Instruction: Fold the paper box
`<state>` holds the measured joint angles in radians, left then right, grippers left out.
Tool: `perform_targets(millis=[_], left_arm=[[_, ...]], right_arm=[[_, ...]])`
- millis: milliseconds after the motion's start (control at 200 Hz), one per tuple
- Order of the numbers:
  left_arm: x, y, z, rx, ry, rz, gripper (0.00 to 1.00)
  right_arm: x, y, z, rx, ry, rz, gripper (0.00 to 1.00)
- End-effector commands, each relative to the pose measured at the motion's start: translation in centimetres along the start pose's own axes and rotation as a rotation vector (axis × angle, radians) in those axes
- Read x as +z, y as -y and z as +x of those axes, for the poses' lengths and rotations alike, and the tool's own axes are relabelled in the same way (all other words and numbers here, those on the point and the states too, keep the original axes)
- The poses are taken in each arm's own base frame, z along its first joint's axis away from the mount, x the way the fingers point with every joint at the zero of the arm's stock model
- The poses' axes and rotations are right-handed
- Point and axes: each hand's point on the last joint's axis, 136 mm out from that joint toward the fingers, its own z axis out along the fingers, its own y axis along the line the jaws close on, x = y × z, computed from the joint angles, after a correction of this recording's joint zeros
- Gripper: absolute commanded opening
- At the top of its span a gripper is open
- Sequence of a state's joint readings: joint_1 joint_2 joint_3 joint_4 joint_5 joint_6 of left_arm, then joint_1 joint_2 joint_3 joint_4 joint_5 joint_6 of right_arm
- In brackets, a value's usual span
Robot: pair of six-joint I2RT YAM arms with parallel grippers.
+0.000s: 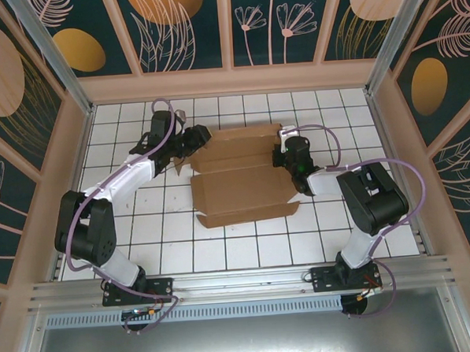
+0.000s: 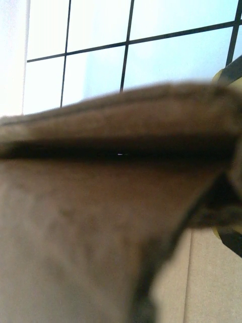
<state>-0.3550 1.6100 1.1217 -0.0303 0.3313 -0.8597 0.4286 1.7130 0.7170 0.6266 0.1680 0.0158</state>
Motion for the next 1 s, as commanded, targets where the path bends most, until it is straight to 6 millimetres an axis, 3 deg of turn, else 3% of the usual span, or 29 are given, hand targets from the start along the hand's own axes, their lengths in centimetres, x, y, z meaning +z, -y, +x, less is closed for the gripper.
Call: perform_targets(millis=[0,125,255,275,395,560,826,996], left_arm=[[-2.7,0.1,-1.7,0.074,0.091,-0.029,0.5],[-4.2,-0.2,-0.7,0.12,0.078,-0.043,0.57],[-5.3,-0.8,0.9,0.114,0.062,-0.025,0.55],[-5.2,-1.7,1.7,0.109,0.049,-0.038,0.54],[-5.4,-2.9,3.3,0.096,0.032,-0.031,0.34],[-3.9,-4.2,4.4,0.085,-0.003,-0.051,0.0],[-1.0,-4.7,3.7,0.037,-0.004,-0.038,0.0],[0.2,-6.2,2.6,-0.013,0.018,-0.067,0.0]], right_arm=[[-0.6,0.8,1.2,0.015,-0.067,0.055,0.0],[-0.6,1.2,1.6,0.027,-0.098,0.083,0.0],[-0.5,1.0,1.6,0.034,-0.122,0.082,0.0],[-0.5,1.0,1.7,0.035,-0.125,0.083,0.0],[-0.4,0.8,1.7,0.033,-0.132,0.089,0.0],[-0.4,0.4,2.0,0.019,-0.146,0.085,0.0],[-0.4,0.1,2.5,0.015,-0.157,0.088,0.0],[-0.4,0.0,2.6,0.006,-0.16,0.086,0.0]])
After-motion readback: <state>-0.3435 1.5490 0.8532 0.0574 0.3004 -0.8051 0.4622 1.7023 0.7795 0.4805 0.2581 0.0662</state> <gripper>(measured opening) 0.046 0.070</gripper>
